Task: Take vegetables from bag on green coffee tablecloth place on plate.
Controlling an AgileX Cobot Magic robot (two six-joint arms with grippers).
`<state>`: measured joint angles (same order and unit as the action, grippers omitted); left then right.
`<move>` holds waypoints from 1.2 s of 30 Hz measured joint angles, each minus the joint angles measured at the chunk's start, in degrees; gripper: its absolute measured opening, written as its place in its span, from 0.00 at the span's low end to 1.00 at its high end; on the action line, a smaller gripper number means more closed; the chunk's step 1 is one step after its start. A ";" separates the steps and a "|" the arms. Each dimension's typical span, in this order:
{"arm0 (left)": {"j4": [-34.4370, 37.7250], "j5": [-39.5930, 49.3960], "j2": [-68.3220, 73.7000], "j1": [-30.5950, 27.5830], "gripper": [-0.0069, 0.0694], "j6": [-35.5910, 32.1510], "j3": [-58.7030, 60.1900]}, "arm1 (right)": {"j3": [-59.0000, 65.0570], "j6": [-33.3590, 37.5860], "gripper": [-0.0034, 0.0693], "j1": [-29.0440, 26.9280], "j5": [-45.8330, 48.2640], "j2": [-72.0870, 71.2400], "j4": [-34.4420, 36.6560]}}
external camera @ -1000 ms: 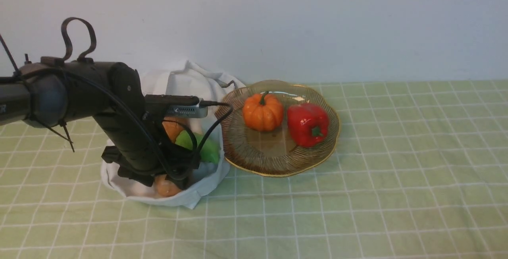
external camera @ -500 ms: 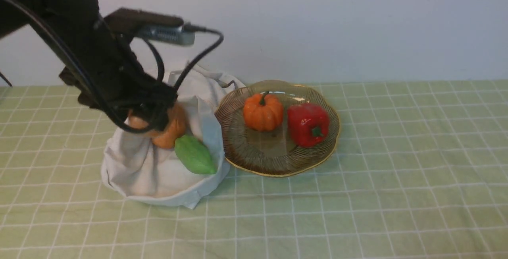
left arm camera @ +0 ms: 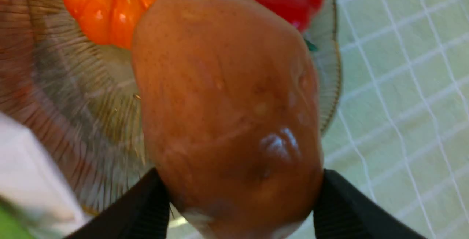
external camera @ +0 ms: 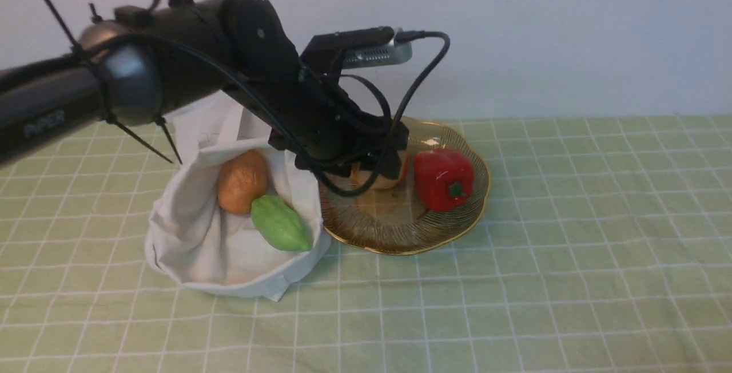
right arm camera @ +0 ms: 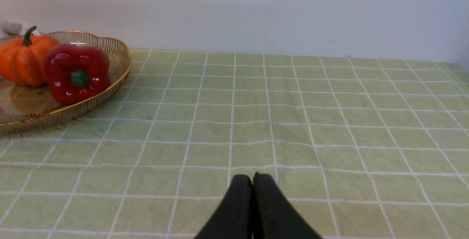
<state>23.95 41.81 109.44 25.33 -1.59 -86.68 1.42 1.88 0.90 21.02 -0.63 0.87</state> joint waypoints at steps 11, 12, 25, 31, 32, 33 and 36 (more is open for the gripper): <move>5.55 -3.18 7.69 0.05 0.75 -0.11 0.00 | 0.00 0.00 0.03 0.00 0.00 0.00 0.00; 6.66 -3.18 7.73 0.05 0.78 -1.15 0.00 | 0.00 0.00 0.03 0.00 0.00 0.00 0.00; 11.23 3.22 -1.70 -1.43 0.72 -11.39 0.00 | 0.00 0.00 0.03 0.00 0.00 0.00 0.00; 7.76 12.90 -17.07 -4.90 0.27 -14.75 -0.15 | 0.00 0.00 0.03 0.00 0.00 0.00 0.00; 6.00 16.70 -21.27 -5.64 0.19 -15.52 -0.15 | 0.00 0.00 0.03 0.00 0.00 0.00 0.00; 5.01 18.58 -23.06 -5.89 0.16 -15.85 -0.15 | 0.00 0.00 0.03 0.00 0.00 0.00 0.00; -1.21 27.39 -32.74 -6.20 0.09 -16.32 -0.15 | 0.00 0.00 0.03 0.00 0.00 0.00 0.00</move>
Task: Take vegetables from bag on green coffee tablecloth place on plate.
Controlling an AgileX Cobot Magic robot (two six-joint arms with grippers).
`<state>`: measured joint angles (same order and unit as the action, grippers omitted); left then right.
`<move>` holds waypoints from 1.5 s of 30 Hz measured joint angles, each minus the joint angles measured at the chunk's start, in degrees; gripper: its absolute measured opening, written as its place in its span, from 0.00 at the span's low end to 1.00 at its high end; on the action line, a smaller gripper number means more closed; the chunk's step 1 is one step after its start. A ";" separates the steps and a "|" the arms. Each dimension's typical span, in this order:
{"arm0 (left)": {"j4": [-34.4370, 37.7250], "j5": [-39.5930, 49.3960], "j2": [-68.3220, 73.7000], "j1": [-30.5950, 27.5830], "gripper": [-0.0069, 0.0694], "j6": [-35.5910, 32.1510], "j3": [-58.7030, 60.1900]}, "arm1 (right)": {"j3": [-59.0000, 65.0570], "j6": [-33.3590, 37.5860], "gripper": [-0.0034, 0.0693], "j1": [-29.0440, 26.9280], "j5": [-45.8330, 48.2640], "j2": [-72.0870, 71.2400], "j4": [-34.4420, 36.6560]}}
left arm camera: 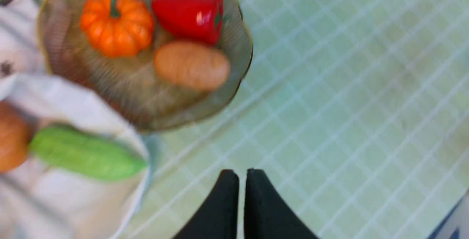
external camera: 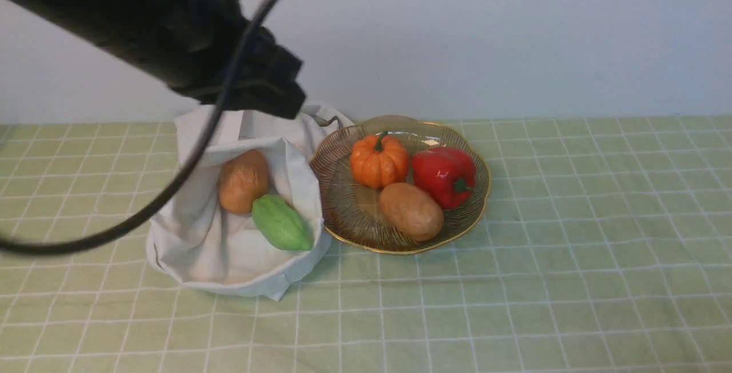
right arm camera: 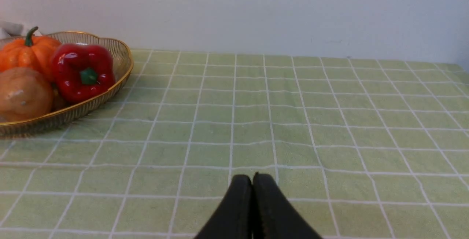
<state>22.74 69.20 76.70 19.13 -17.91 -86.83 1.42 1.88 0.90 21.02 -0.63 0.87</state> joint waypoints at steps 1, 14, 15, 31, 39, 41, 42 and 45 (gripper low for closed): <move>-2.17 0.95 -2.19 0.00 0.09 0.51 0.06 | 0.00 0.00 0.03 0.00 0.00 0.00 0.00; -6.72 -19.90 -49.70 -0.11 0.08 7.43 34.38 | 0.00 0.00 0.03 0.00 0.00 0.00 0.00; -6.71 -24.63 -53.00 -0.11 0.08 7.88 38.97 | 0.00 0.00 0.03 0.00 0.00 0.00 0.00; -4.98 -39.47 -67.80 -0.11 0.08 11.52 59.53 | 0.00 0.00 0.03 0.00 0.00 0.00 0.00; -4.98 -39.47 -67.80 -0.11 0.08 11.56 59.53 | 0.00 0.00 0.03 0.00 0.00 0.00 0.00; -5.29 -39.47 -67.80 -0.11 0.08 11.56 59.53 | 0.00 0.00 0.03 0.00 0.00 0.00 0.00; -5.33 -39.47 -67.80 -0.11 0.08 11.56 59.53 | 0.00 0.00 0.03 0.00 0.00 0.00 0.00; -7.07 -39.65 -67.80 -0.11 0.08 11.56 60.42 | 0.00 0.00 0.03 0.00 0.00 0.00 0.00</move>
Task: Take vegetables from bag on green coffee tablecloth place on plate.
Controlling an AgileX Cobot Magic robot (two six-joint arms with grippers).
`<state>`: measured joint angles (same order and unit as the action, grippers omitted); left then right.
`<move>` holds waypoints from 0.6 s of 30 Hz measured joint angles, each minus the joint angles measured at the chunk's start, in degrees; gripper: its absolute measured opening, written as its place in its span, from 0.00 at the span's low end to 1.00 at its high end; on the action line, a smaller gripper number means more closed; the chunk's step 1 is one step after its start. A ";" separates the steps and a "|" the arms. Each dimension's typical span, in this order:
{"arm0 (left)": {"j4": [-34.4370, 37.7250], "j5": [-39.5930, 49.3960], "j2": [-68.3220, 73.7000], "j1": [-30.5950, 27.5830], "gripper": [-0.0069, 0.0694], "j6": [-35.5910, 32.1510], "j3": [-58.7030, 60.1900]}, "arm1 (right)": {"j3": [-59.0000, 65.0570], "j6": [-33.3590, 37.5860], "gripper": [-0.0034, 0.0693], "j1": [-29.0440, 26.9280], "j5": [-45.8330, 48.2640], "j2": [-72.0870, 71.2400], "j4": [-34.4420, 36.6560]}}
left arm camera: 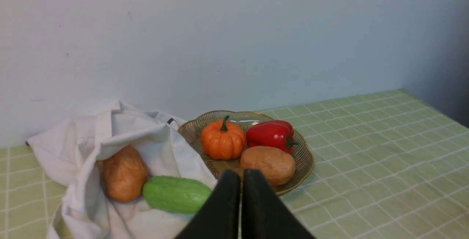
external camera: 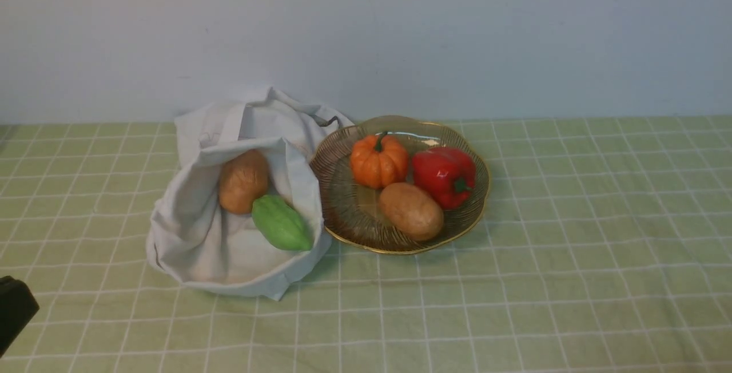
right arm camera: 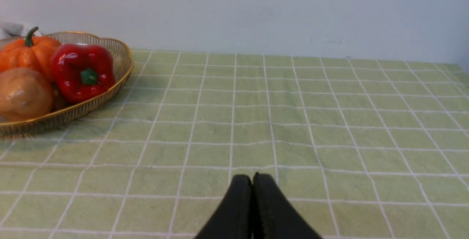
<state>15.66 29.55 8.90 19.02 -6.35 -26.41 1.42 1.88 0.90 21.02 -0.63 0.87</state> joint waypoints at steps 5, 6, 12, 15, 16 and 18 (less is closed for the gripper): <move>-3.58 -5.68 -0.56 -2.54 0.08 0.82 8.11 | 0.00 0.00 0.03 0.00 0.00 0.00 0.00; -3.70 -7.14 -1.25 -3.85 0.08 0.84 10.25 | 0.00 0.00 0.03 0.00 0.00 0.00 0.00; -6.50 -10.33 -8.17 -13.31 0.08 0.88 22.18 | 0.00 0.00 0.03 0.00 0.00 0.00 0.00; -8.17 -10.28 -9.31 -14.88 0.08 0.88 25.16 | 0.00 0.00 0.03 0.00 0.00 0.00 0.00; -8.81 -10.28 -9.46 -15.06 0.08 0.88 26.23 | 0.00 0.00 0.03 0.00 0.00 0.00 0.00; -9.76 -10.04 -9.46 -15.02 0.08 0.88 27.84 | 0.00 0.00 0.03 0.00 0.00 0.00 0.00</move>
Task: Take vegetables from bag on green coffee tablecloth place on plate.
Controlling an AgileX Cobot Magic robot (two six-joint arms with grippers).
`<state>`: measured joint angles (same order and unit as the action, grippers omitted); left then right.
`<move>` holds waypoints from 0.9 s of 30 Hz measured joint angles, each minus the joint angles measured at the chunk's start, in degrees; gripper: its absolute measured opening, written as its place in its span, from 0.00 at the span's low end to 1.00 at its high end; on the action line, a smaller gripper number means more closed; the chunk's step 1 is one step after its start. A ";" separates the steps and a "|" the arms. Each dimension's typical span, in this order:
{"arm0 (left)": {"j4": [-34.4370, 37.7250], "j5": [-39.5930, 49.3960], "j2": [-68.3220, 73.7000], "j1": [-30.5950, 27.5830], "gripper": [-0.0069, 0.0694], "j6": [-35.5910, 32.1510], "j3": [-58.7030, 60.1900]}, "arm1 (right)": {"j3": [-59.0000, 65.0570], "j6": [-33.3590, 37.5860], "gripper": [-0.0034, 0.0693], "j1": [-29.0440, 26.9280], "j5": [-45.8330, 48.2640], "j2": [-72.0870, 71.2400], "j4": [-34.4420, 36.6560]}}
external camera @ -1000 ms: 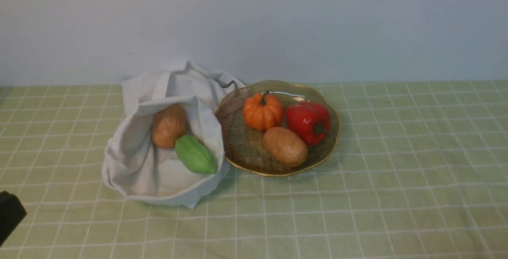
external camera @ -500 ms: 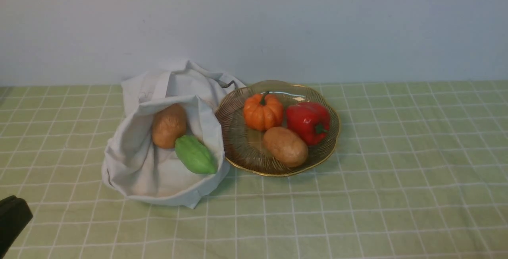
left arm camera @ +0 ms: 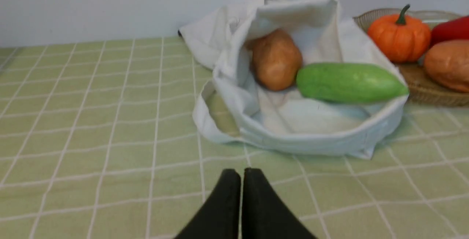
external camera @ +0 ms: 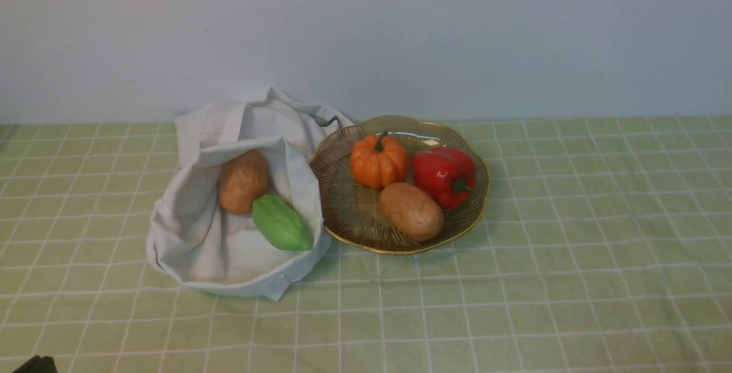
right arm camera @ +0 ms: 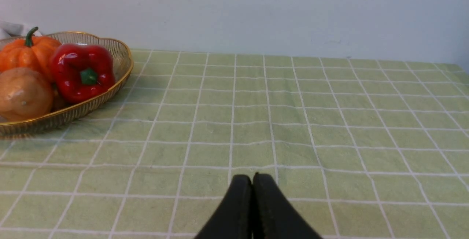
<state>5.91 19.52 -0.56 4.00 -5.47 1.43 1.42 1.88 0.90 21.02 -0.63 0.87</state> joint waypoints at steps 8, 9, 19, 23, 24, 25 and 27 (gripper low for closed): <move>-2.43 1.47 0.00 0.00 0.08 0.00 0.24 | 0.00 0.00 0.03 0.00 0.00 0.00 0.00; -2.60 1.47 0.00 0.00 0.08 0.00 0.24 | 0.00 0.00 0.03 0.00 0.00 0.00 0.00; -2.92 1.51 0.00 0.00 0.08 0.00 0.24 | 0.00 0.00 0.03 0.00 0.00 0.00 0.00; -2.98 1.51 0.00 0.00 0.08 0.00 0.24 | 0.00 0.00 0.03 0.00 0.00 0.00 0.00; -2.98 1.52 0.00 0.00 0.08 0.00 0.24 | 0.00 0.00 0.03 0.00 0.00 0.00 0.00; -2.98 1.52 0.00 0.00 0.08 0.00 0.24 | 0.00 0.00 0.03 0.00 0.00 0.00 0.00; -2.98 1.52 0.00 0.00 0.08 0.00 0.24 | 0.00 0.00 0.03 0.00 0.00 0.00 0.00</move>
<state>2.92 21.04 -0.56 4.00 -5.47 1.67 1.42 1.88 0.90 21.02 -0.63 0.87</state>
